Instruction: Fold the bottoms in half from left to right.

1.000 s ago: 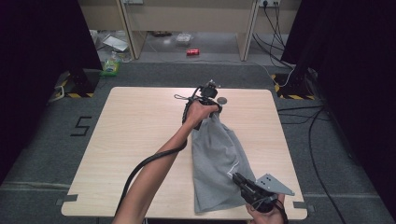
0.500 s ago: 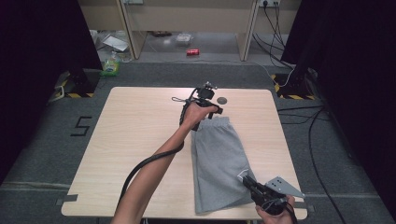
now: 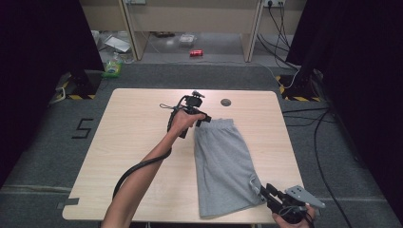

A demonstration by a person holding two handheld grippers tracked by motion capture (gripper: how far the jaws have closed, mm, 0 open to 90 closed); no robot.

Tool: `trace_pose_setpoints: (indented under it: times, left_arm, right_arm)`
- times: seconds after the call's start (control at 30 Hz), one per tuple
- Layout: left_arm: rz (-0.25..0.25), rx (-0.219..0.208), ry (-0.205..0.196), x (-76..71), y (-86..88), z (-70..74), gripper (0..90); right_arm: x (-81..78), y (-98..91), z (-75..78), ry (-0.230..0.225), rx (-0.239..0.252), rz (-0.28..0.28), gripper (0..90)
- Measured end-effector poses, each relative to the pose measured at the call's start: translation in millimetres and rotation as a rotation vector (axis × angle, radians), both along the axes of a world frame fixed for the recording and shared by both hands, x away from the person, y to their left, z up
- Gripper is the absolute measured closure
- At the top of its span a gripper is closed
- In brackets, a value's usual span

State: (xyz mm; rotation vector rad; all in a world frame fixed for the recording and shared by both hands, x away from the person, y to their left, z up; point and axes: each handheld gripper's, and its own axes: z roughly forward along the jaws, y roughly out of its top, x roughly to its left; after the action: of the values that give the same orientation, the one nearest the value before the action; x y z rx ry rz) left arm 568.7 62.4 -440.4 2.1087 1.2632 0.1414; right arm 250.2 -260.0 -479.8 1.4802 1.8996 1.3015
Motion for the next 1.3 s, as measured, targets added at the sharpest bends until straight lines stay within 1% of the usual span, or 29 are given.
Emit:
trace_pose_setpoints:
  times: [0.03, 0.07, 0.1, 0.13, 0.17, 0.23, 0.33, 0.37, 0.43, 0.47, 0.5, 0.53, 0.57, 0.6, 0.63, 0.67, 0.73, 0.77, 0.8, 0.83, 0.87, 0.9, 0.97, 1.0, 1.07, 1.1, 1.17, 1.23, 1.3]
  left_arm:
    - [-0.001, 0.007, -0.001, -0.4, 1.6, -2.2, 43.9]
    - [-0.002, 0.013, -0.001, -1.1, 3.5, -4.2, 43.5]
    - [-0.003, 0.015, -0.001, -1.8, 5.7, -6.0, 43.3]
    - [-0.002, 0.011, 0.001, -2.5, 8.2, -7.5, 43.0]
    - [-0.002, 0.008, 0.003, -3.2, 11.1, -8.5, 42.5]
    - [0.0, 0.014, 0.002, -3.6, 18.2, -9.9, 42.1]
    - [0.021, 0.023, 0.003, -2.6, 30.7, -11.7, 41.9]
    - [0.027, 0.022, 0.006, -2.5, 34.8, -12.8, 41.8]
    - [0.033, 0.025, 0.011, -3.0, 41.5, -16.3, 41.7]
    - [0.036, 0.029, 0.011, -3.6, 44.2, -18.4, 41.5]
    - [0.036, 0.031, 0.014, -4.1, 46.7, -20.6, 41.3]
    - [0.038, 0.029, 0.016, -4.5, 48.7, -23.0, 41.1]
    - [0.035, 0.035, 0.019, -4.9, 50.5, -25.1, 40.8]
    - [0.027, 0.047, 0.02, -5.6, 51.4, -26.7, 40.4]
    - [0.019, 0.052, 0.019, -6.4, 51.7, -27.9, 40.3]
    - [0.013, 0.051, 0.022, -7.3, 52.1, -28.2, 40.4]
    - [0.01, 0.044, 0.017, -8.6, 51.8, -28.3, 40.3]
    - [0.009, 0.044, 0.016, -9.2, 51.2, -28.6, 40.2]
    - [0.006, 0.044, 0.016, -9.6, 50.6, -28.9, 40.2]
    - [0.004, 0.043, 0.018, -9.9, 50.1, -29.5, 40.0]
    - [0.004, 0.041, 0.018, -10.1, 49.5, -30.3, 39.9]
    - [0.004, 0.039, 0.019, -10.1, 49.3, -30.7, 39.9]
    - [0.005, 0.035, 0.022, -10.2, 48.9, -31.9, 39.7]
    - [0.005, 0.031, 0.024, -10.2, 48.6, -32.4, 39.5]
    - [0.004, 0.03, 0.027, -10.2, 47.5, -33.5, 39.4]
    - [0.006, 0.027, 0.029, -10.4, 46.6, -34.3, 39.3]
    - [0.005, 0.014, 0.036, -11.5, 43.8, -35.7, 39.0]
    - [0.001, -0.002, 0.04, -12.6, 40.4, -36.7, 38.9]
    - [-0.009, -0.003, 0.039, -13.6, 36.3, -38.0, 39.2]
  right_arm:
    - [1.9, -0.9, 1.9, 0.001, -0.001, -0.005, 62.2]
    - [4.4, -0.4, 4.1, 0.002, -0.02, -0.003, 59.3]
    - [7.0, 1.2, 5.9, -0.008, -0.045, -0.007, 56.8]
    - [9.7, 4.7, 7.5, -0.005, -0.066, -0.003, 54.2]
    - [12.0, 9.0, 8.9, -0.006, -0.079, 0.008, 53.0]
    - [13.3, 21.1, 11.9, -0.012, -0.096, 0.048, 50.2]
    - [12.3, 39.2, 11.7, -0.01, -0.183, 0.105, 48.4]
    - [12.6, 42.7, 10.0, -0.003, -0.217, 0.119, 50.6]
    - [14.1, 45.1, 5.2, 0.021, -0.273, 0.134, 61.6]
    - [14.7, 43.0, 3.4, 0.034, -0.292, 0.132, 68.8]
    - [15.0, 38.7, 2.4, 0.029, -0.31, 0.127, 75.8]
    - [13.7, 34.0, 2.4, 0.026, -0.328, 0.121, 80.0]
    - [11.9, 28.2, 2.2, 0.012, -0.36, 0.106, 81.7]
    - [9.1, 21.8, 1.5, 0.01, -0.393, 0.082, 82.2]
    - [6.6, 14.8, -1.1, 0.026, -0.409, 0.065, 82.5]
    - [5.2, 7.2, -5.5, 0.047, -0.398, 0.052, 82.5]
    - [4.0, -3.6, -13.7, 0.105, -0.328, 0.039, 82.1]
    - [4.0, -5.1, -14.2, 0.108, -0.311, 0.027, 81.3]
    - [4.2, -4.3, -12.0, 0.094, -0.318, 0.019, 78.8]
    - [4.3, -2.3, -9.2, 0.076, -0.343, 0.005, 72.5]
    - [4.3, -0.4, -7.1, 0.064, -0.361, -0.007, 68.8]
    - [3.9, 1.2, -5.4, 0.056, -0.365, -0.012, 65.8]
    - [3.2, 3.0, -3.5, 0.047, -0.36, -0.02, 60.5]
    - [3.1, 4.7, -1.9, 0.032, -0.357, -0.015, 59.2]
    - [6.1, 10.3, 1.2, 0.011, -0.379, 0.002, 57.6]
    - [9.5, 13.7, 1.8, 0.009, -0.387, 0.008, 57.1]
    - [20.5, 18.9, 0.0, 0.017, -0.382, 0.032, 56.8]
    - [33.7, 21.5, -5.1, 0.048, -0.382, 0.047, 58.5]
    - [45.1, 21.1, -11.3, 0.076, -0.4, 0.059, 64.1]
